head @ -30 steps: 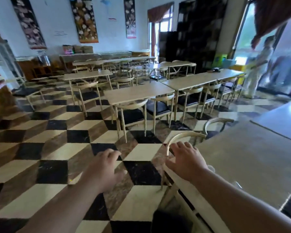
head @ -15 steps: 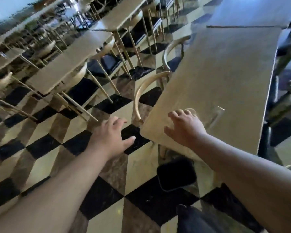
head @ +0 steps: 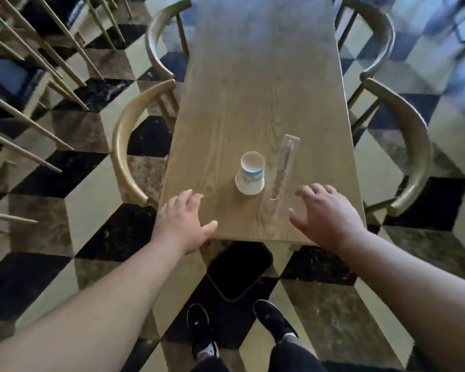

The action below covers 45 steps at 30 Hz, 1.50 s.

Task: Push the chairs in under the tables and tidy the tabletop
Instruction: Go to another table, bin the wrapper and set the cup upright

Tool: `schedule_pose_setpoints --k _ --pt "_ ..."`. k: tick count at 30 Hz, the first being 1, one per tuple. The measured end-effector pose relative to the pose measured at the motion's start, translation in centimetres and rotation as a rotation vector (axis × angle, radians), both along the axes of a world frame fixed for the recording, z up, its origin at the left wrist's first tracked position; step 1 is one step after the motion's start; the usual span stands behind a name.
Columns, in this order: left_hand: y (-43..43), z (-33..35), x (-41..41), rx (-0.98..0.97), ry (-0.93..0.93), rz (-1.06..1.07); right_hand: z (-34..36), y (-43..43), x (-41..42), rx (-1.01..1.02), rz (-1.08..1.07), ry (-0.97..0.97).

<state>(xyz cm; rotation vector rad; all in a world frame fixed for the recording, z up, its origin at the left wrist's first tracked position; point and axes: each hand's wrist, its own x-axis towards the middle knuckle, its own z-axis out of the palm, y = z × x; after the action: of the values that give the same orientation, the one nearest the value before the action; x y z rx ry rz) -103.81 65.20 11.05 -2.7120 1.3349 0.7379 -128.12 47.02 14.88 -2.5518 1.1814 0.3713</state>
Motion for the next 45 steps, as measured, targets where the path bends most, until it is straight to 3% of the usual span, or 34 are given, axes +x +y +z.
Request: schedule_pose_setpoints --k 6,11,20,23,27,35,45 --pt "-3.3 -8.3 4.2 -0.029 0.008 -0.118 -2.3 1.6 1.3 0.019 -0.213 0.058" --pt "-2.7 -14.7 3.9 -0.278 -0.042 -0.091 -6.7 0.3 4.4 0.045 -0.312 -0.018" --pt "-2.7 -17.2 3.9 -0.413 -0.148 -0.083 -13.9 -9.6 11.3 -0.001 -0.684 -0.246" --pt "-2.7 -17.4 4.0 -0.418 -0.164 -0.087 -15.0 -10.5 11.6 -0.029 -0.666 -0.222" --pt "-2.7 -17.3 3.8 -0.420 -0.166 -0.082 -15.2 -8.6 9.4 -0.004 -0.678 -0.344" --pt "-2.7 -17.0 3.7 -0.419 -0.188 -0.073 -14.1 4.0 2.5 0.110 -0.677 -0.837" --pt "-2.7 -16.9 3.6 -0.427 -0.189 -0.071 -17.1 13.3 0.5 0.296 -0.380 -0.750"
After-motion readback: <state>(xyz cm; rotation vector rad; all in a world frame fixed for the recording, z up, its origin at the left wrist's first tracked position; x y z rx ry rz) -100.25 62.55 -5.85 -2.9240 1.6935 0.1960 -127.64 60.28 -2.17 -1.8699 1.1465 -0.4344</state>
